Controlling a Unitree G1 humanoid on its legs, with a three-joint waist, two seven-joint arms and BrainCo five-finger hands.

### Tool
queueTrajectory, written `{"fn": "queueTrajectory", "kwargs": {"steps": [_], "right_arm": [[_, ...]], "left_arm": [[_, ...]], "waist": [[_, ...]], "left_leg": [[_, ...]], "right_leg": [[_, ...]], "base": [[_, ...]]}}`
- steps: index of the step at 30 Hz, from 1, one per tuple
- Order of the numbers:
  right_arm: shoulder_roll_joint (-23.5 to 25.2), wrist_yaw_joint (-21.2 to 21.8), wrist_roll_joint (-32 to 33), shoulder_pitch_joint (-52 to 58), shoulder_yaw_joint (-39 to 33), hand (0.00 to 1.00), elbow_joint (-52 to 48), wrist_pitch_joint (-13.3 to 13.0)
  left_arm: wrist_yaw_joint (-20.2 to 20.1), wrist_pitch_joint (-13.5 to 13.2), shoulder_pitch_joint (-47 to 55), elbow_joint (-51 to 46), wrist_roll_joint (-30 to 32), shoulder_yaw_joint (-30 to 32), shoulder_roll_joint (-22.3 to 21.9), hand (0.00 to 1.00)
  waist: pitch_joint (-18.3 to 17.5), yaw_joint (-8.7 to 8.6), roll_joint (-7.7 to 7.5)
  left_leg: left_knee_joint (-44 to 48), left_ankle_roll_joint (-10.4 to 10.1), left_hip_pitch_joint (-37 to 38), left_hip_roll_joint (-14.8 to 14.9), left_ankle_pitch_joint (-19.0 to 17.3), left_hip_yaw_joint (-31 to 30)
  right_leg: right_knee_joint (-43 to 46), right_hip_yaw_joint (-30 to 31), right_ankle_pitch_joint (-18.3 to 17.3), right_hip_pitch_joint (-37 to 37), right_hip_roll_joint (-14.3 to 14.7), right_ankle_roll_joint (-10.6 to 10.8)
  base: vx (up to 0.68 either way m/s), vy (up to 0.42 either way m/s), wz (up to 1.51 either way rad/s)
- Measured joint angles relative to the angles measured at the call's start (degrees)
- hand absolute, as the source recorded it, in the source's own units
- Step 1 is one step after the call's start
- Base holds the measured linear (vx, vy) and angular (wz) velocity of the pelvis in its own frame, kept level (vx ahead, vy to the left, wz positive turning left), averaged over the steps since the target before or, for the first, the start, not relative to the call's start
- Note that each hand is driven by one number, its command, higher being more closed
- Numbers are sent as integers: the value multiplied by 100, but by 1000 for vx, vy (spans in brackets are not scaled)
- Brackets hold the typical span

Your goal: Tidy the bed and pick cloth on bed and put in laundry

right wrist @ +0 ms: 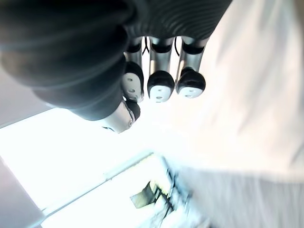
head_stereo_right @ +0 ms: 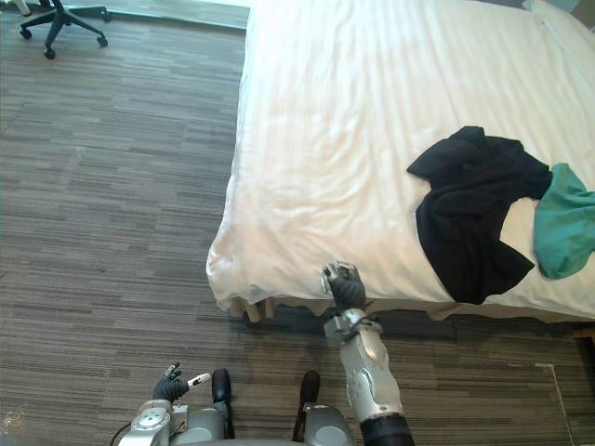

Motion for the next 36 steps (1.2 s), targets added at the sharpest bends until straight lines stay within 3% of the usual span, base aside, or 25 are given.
{"fn": "queueTrajectory", "kwargs": {"steps": [5, 8, 14, 20, 27, 28, 32, 34, 36], "right_arm": [[-114, -33, 475, -1861, 222, 100, 670, -79], [-442, -264, 614, -3302, -43, 100, 1539, -150], [-864, -711, 689, -4680, -873, 100, 2914, -343], [-1088, -790, 513, -4865, -1368, 100, 3457, -561], [-640, -789, 161, -3964, -2227, 100, 3003, -692], [-303, -785, 143, -3732, -2643, 100, 2828, -704], [307, -819, 98, -2882, -3339, 100, 2497, -671], [405, -1107, 56, -1982, -3901, 100, 2872, -421], [376, -1348, -1, -1011, -4230, 100, 3236, -200]], "left_arm": [[17, -30, -104, -44, -140, -73, -188, 0], [46, -78, -262, -218, -390, -287, -351, 0], [42, -275, -422, -552, -738, -523, -402, 0], [43, -287, -597, -535, -843, -768, -425, 0], [51, -280, -608, -461, -843, -834, -345, 0], [57, -278, -588, -460, -846, -663, -344, 0], [64, -267, -580, -474, -848, -313, -303, 0], [50, -257, -555, -475, -841, -218, -321, 0], [43, -242, -556, -479, -834, -218, -330, 0]], "waist": [[205, 86, 353], [596, 250, 707], [1172, 319, 959], [1365, 364, 1150], [1356, 53, 1070], [1343, -109, 971], [1217, -350, 608], [1086, -349, 430], [1030, -361, 382]], "left_leg": [[27, 139, -385, -63, 150, -59], [30, 195, -623, -115, 230, -179], [274, 202, -1132, -154, 264, -364], [646, 267, -1386, -171, 78, -295], [1347, 349, -1529, -179, -341, -134], [1409, 324, -1531, -185, -413, -127], [1387, 316, -1394, -180, -459, -58], [1360, 306, -1232, -170, -549, 23], [1224, 297, -1086, -184, -567, 90]], "right_leg": [[29, 17, 143, -363, -46, -5], [76, -76, 171, -545, -114, 19], [261, -224, 176, -911, -198, 15], [624, -70, 123, -1227, -279, -21], [756, 85, -24, -1186, -366, 41], [763, 102, -34, -1170, -373, 25], [553, 156, 25, -978, -348, 50], [399, 243, 45, -791, -316, 54], [363, 271, 33, -740, -312, 36]], "base": [[20, 17, 10], [-3, 39, 22], [-5, 26, 20], [3, 10, -6], [-6, 22, -9], [20, 24, -10], [47, 13, -9], [99, 10, -21], [134, 7, -23]]}}
